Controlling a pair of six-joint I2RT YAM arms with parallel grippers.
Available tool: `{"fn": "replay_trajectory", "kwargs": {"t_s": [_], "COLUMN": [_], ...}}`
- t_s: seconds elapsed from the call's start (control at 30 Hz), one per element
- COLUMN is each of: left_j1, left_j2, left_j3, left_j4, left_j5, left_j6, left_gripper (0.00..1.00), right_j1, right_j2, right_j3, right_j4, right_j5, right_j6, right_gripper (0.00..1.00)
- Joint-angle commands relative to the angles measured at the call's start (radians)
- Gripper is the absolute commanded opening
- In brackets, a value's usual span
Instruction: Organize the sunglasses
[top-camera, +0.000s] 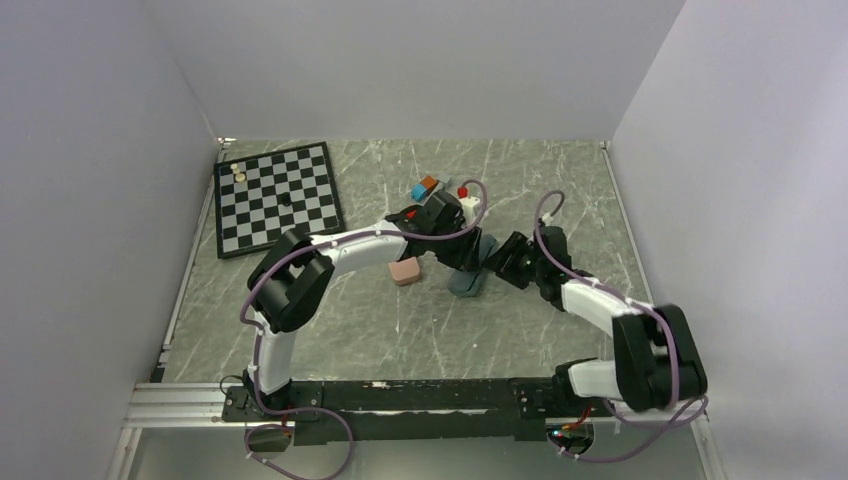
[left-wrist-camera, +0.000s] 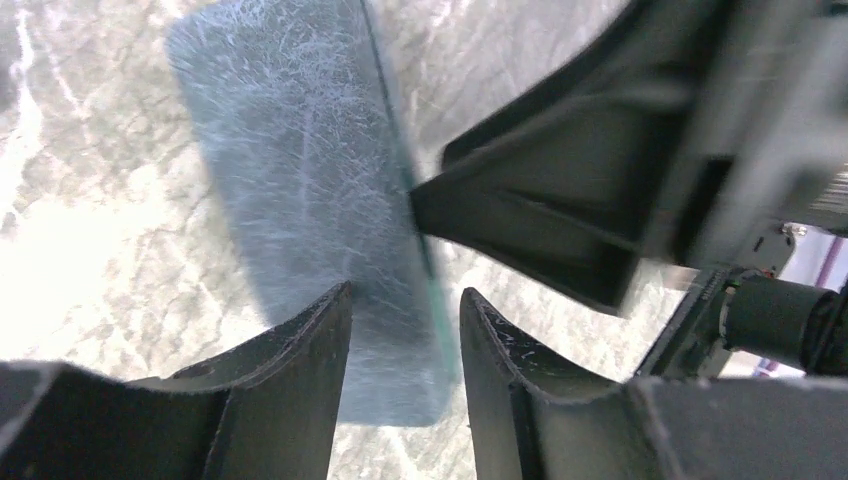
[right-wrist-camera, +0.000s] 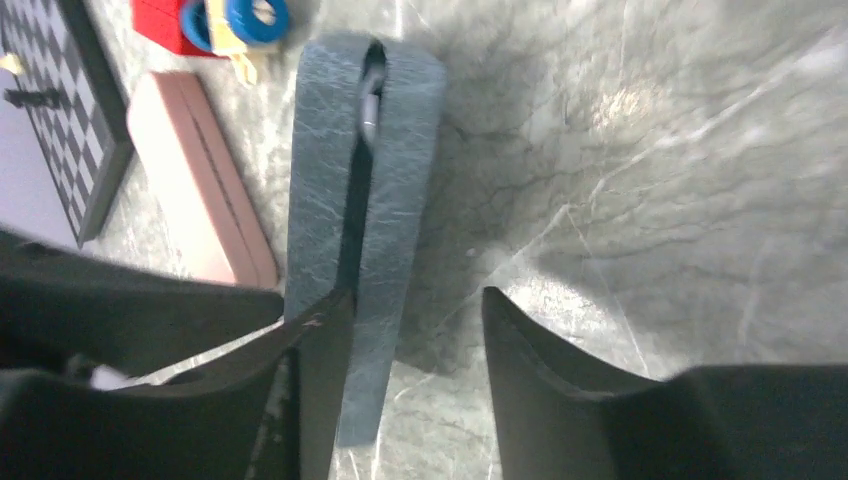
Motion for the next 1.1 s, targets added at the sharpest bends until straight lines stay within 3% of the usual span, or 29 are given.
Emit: {"fn": "replay_trajectory", "kwargs": {"t_s": [0.0,0.13,0.33,0.47,0.57,0.67,0.73,0.83,1.07], "left_j1": [0.011,0.010,-0.002,-0.015,-0.034,-0.042,-0.036,-0.030,-0.007], "left_j2": [0.008,0.020,-0.003,-0.056,-0.054,-0.058,-0.111,-0.223,-0.336], "left_j3": [0.021,0.009,-0.009,-0.030,0.010,0.041,0.009,-0.053,-0.078], "left_j4": [-0.064,-0.032,-0.017,0.022,0.012,-0.017,0.018,0.065,-0.002], "left_j5": [-0.056,-0.003,0.022,0.037,0.041,0.058,0.058,0.017,-0.115], "left_j6": [0.027,0.010,0.014,0.024,0.034,0.037,0.033,0.049,0.053], "left_gripper": [0.49,0.49,0.50,0.60,0.61,0.68,0.75,0.97,0.99], "right_j1": [-0.020,-0.027,-0.032,-0.034,-0.035,-0.035,-0.036,-0.035,-0.037], "right_j2": [-0.186,-0.313,-0.402,-0.422,-0.437,-0.491,-0.545,-0.629,-0.753], "right_j3": [0.090,0.129,0.081,0.078,0.081,0.080,0.077,0.070,0.073], "right_j4": [-0.169,-0.321,-0.320,-0.342,-0.367,-0.383,-0.384,-0.391,-0.450], "right_j5": [0.110,0.226,0.257,0.274,0.320,0.369,0.402,0.469,0.551], "right_j6": [-0.072,-0.099,-0.087,-0.108,-0.108,-0.104,-0.119,-0.137,-0.157], "right_gripper": [0.61,0.73,0.77,0.84,0.91,0.99,1.00,1.00,1.00]}}
